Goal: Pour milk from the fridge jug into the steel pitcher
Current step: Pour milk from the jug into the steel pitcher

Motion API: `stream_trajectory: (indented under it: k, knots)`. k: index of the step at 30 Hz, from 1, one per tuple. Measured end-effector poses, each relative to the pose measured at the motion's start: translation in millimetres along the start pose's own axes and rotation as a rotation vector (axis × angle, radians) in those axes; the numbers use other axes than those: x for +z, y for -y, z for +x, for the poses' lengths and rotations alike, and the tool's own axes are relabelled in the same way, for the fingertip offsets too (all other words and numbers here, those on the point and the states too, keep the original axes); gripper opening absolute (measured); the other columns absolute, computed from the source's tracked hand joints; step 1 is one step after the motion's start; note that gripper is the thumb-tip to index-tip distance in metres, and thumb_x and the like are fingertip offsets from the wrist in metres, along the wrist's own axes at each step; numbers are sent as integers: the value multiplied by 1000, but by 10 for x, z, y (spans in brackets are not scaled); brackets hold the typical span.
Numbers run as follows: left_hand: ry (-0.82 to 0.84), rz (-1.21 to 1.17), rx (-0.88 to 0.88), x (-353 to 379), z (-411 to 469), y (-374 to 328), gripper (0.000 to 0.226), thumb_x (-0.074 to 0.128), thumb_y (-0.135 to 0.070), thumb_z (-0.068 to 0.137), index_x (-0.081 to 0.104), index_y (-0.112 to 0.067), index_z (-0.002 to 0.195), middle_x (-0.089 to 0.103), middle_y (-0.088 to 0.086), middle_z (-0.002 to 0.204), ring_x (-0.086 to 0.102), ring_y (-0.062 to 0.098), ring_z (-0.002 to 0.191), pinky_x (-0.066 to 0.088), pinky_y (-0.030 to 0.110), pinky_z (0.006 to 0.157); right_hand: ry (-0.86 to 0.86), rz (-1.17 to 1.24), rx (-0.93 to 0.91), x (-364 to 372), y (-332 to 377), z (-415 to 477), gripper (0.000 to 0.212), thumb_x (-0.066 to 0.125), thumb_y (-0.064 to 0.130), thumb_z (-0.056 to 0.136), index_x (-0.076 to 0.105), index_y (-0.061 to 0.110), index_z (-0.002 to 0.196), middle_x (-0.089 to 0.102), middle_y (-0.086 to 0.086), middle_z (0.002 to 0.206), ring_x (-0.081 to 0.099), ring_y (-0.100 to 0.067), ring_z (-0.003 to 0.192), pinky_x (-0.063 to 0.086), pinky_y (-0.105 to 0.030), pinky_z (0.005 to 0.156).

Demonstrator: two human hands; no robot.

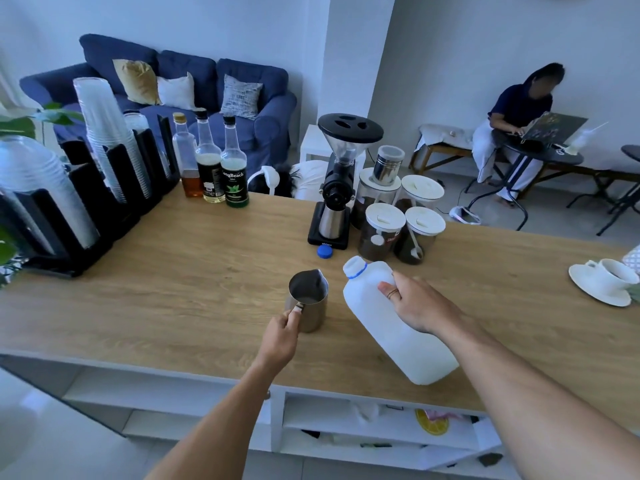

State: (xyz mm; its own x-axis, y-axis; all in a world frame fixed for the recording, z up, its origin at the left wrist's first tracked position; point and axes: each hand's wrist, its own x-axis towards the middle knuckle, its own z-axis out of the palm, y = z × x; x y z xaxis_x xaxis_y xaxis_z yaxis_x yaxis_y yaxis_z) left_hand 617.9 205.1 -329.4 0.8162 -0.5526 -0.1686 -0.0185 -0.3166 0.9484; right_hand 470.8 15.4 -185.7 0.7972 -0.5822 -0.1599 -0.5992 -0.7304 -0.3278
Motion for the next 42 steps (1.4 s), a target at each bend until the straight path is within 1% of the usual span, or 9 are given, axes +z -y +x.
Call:
stream_trajectory:
  k: [3, 9, 13, 16, 23, 30, 34, 38, 42]
  knots:
    - [45, -23, 10, -39, 25, 0, 38, 40, -30, 105, 40, -13, 71, 34, 6, 67, 31, 19, 65, 28, 34, 62, 31, -62, -27, 52, 77, 47, 38, 27, 58, 96, 33, 30, 72, 48, 8, 77, 45, -14, 67, 28, -29, 49]
    - [79, -44, 15, -66, 56, 30, 47, 40, -36, 105, 38, -4, 70, 31, 7, 68, 29, 21, 65, 28, 36, 63, 33, -179, -72, 181, 222, 140, 39, 30, 55, 97, 39, 19, 84, 52, 1, 82, 50, -22, 73, 27, -28, 47]
    - [92, -45, 18, -80, 71, 31, 43, 40, -38, 105, 38, -11, 71, 31, 6, 66, 28, 21, 64, 27, 37, 62, 45, -238, -97, 258, 321, 197, 41, 31, 54, 98, 44, 15, 91, 55, -3, 86, 51, -23, 75, 26, -29, 47]
    - [85, -43, 17, -81, 79, 40, 44, 40, -38, 105, 37, -13, 69, 33, 4, 64, 28, 19, 62, 28, 37, 61, 86, -278, -83, 286, 375, 254, 44, 32, 53, 98, 50, 13, 99, 57, -5, 95, 50, -23, 79, 31, -32, 54]
    - [90, -56, 30, -93, 81, 62, 45, 40, -39, 104, 35, -18, 64, 32, -3, 58, 29, 18, 58, 29, 37, 59, 108, -350, -79, 235, 478, 398, 43, 35, 52, 98, 49, 13, 90, 56, -6, 90, 50, -23, 74, 29, -31, 49]
    - [89, -45, 24, -102, 83, 61, 46, 39, -41, 103, 31, -22, 62, 32, -8, 56, 27, 13, 55, 29, 37, 60, 147, -378, -47, 197, 545, 457, 45, 42, 51, 97, 58, 9, 97, 56, -5, 93, 50, -24, 73, 27, -29, 46]
    - [85, -26, 33, -107, 71, 53, 43, 39, -40, 103, 37, -17, 66, 35, -1, 61, 31, 16, 59, 32, 37, 61, 161, -382, -37, 183, 564, 462, 45, 43, 51, 96, 60, 11, 111, 57, -6, 98, 50, -25, 77, 31, -31, 50]
    - [93, -17, 35, -117, 62, 38, 41, 38, -38, 104, 38, -16, 69, 35, 3, 65, 30, 16, 61, 32, 36, 61, 174, -411, -43, 162, 598, 460, 48, 42, 51, 96, 60, 11, 115, 58, -8, 105, 51, -26, 80, 38, -32, 60]
    - [103, -18, 40, -119, 52, 25, 40, 37, -35, 104, 36, -15, 70, 33, 3, 65, 28, 18, 62, 29, 37, 62, 189, -459, -53, 148, 622, 465, 48, 42, 51, 97, 61, 12, 116, 58, -9, 107, 57, -29, 87, 40, -33, 62]
